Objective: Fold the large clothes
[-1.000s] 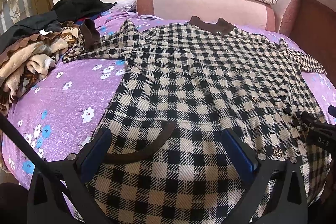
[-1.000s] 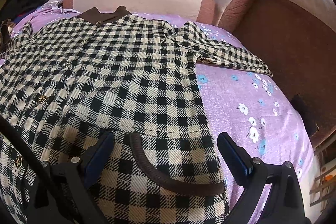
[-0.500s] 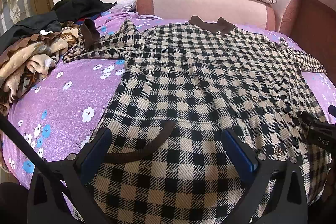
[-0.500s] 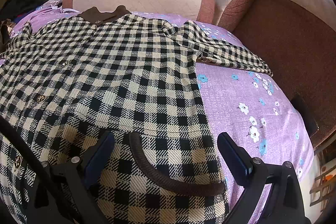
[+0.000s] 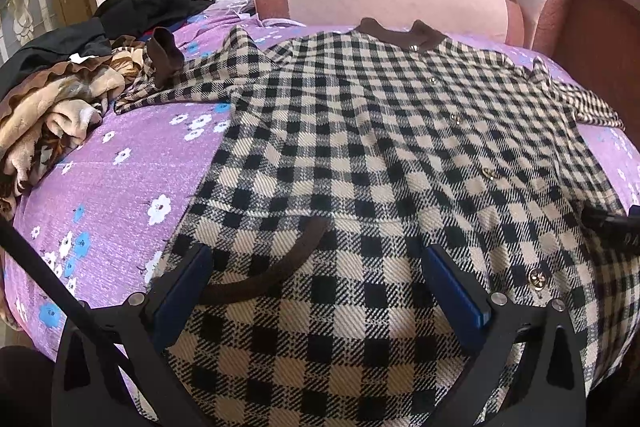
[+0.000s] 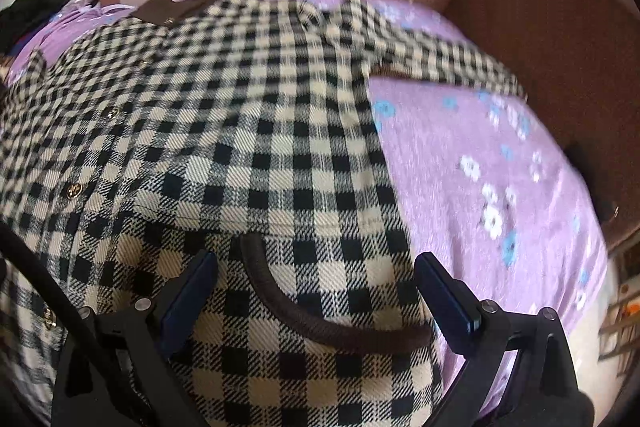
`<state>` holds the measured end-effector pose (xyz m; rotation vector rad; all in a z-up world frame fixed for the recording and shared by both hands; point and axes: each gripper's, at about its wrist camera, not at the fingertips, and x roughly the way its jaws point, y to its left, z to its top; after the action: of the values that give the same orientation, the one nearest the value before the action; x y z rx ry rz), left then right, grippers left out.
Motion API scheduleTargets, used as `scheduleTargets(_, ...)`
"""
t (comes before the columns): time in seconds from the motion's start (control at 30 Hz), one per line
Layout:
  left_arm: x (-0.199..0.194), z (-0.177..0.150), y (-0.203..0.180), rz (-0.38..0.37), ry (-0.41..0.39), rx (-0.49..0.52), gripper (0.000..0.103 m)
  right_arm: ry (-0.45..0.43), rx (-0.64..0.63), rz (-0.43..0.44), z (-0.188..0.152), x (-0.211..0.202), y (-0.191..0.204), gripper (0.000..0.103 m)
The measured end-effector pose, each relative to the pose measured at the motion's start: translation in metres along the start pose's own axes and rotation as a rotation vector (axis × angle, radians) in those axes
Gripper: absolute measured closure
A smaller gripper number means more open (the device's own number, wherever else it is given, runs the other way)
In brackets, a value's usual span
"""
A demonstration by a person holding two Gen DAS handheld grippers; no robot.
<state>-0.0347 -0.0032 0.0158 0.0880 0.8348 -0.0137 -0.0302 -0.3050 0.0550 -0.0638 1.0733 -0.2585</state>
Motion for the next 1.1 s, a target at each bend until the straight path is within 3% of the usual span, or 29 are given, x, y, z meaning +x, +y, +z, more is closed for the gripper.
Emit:
scheduleTargets(0.93,0.005,-0.004,-0.011,0.007,0.012,0.024,0.0,0.061,0.002,0.063,0.01,0.011,-0.006,0.002)
scheduleTargets(1.1,0.007,-0.004,-0.012,0.002,0.015,0.016,0.0,0.072,0.01,0.096,0.032,0.024,-0.033,0.002)
